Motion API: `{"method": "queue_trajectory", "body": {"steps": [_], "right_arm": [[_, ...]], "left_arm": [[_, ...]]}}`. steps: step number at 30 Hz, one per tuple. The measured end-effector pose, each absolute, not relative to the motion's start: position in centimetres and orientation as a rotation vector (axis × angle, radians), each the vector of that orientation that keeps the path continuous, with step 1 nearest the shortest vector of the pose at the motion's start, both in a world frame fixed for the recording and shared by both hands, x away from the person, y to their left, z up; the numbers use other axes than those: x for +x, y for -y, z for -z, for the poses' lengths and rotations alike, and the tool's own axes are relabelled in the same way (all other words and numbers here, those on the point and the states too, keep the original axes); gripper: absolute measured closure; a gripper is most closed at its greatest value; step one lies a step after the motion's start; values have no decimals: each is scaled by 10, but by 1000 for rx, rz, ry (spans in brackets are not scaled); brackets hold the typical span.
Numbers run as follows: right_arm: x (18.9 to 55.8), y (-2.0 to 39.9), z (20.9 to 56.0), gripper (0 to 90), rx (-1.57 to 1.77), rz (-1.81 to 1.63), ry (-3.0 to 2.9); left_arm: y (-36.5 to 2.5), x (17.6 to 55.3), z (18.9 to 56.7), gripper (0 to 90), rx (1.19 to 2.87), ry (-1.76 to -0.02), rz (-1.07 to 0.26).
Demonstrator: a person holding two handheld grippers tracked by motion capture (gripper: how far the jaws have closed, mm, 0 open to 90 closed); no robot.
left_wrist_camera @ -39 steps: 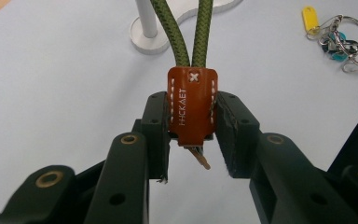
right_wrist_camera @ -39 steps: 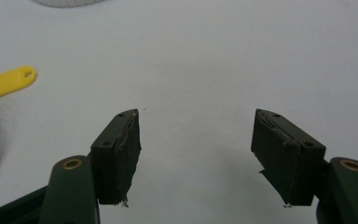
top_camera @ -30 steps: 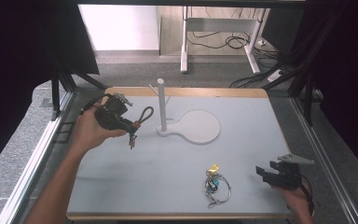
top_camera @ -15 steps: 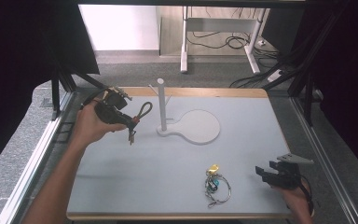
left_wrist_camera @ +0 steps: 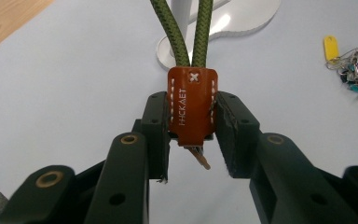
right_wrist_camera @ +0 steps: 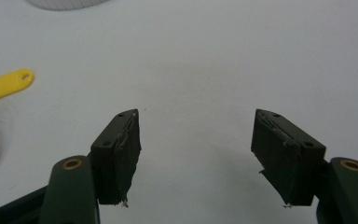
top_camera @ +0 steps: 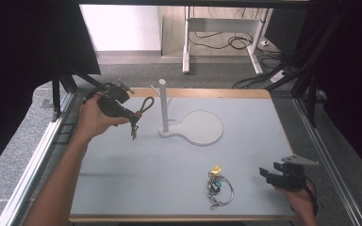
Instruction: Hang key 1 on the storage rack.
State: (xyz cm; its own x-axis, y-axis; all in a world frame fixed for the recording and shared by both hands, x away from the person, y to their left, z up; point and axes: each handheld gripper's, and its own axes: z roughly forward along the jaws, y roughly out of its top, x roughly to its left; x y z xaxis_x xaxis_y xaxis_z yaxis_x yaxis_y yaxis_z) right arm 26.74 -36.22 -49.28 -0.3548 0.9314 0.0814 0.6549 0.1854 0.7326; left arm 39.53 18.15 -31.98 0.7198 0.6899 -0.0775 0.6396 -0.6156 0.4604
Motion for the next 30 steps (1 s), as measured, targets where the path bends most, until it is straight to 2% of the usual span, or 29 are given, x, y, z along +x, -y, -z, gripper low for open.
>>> {"method": "queue_trajectory", "body": {"steps": [30], "right_arm": [[267, 362, 492, 329, 1478, -1002, -2081]], "left_arm": [[-192, 424, 315, 666, 2366, -1051, -110]]}}
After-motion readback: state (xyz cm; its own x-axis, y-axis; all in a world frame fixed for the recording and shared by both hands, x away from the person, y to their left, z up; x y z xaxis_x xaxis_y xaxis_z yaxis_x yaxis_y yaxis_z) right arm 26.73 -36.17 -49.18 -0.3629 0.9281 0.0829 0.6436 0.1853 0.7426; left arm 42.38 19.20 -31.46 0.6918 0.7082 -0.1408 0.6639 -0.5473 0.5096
